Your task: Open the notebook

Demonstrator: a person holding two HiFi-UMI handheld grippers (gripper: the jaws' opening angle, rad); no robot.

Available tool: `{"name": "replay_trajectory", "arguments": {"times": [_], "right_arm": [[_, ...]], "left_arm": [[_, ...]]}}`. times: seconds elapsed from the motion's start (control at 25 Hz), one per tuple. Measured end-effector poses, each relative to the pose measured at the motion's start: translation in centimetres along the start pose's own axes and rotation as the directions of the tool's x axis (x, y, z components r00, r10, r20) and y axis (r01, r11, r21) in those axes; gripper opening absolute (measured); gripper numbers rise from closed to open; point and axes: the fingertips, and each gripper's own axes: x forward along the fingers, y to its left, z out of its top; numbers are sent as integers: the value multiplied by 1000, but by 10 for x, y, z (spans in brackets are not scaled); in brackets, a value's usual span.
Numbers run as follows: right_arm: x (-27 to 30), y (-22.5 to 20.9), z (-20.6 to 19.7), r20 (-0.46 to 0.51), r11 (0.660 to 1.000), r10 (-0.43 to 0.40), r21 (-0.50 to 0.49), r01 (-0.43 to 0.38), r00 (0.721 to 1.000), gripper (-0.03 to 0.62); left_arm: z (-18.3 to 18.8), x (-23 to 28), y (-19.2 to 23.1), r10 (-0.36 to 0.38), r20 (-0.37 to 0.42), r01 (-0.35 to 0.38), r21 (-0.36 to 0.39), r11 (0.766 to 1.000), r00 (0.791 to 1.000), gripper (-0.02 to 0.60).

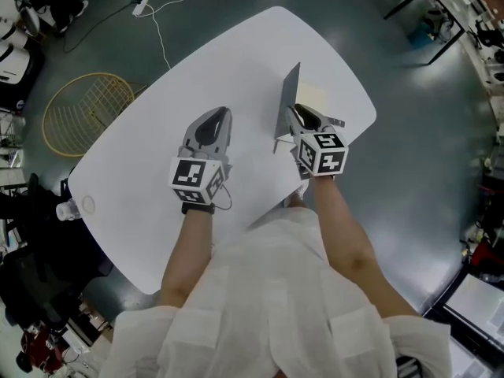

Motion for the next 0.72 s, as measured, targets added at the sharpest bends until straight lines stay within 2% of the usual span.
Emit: {"name": "replay_trajectory", "arguments": {"times": [0.36, 0.72], "right_arm": [[34, 52, 8, -61, 987, 131, -81, -136, 989, 93], [62, 84, 11, -87, 971, 195, -121, -204, 977, 91]], "left_arm": [[7, -21, 27, 65, 12, -65, -11, 998, 998, 20], [7, -34, 58, 129, 17, -128, -28, 991, 992, 20]]}}
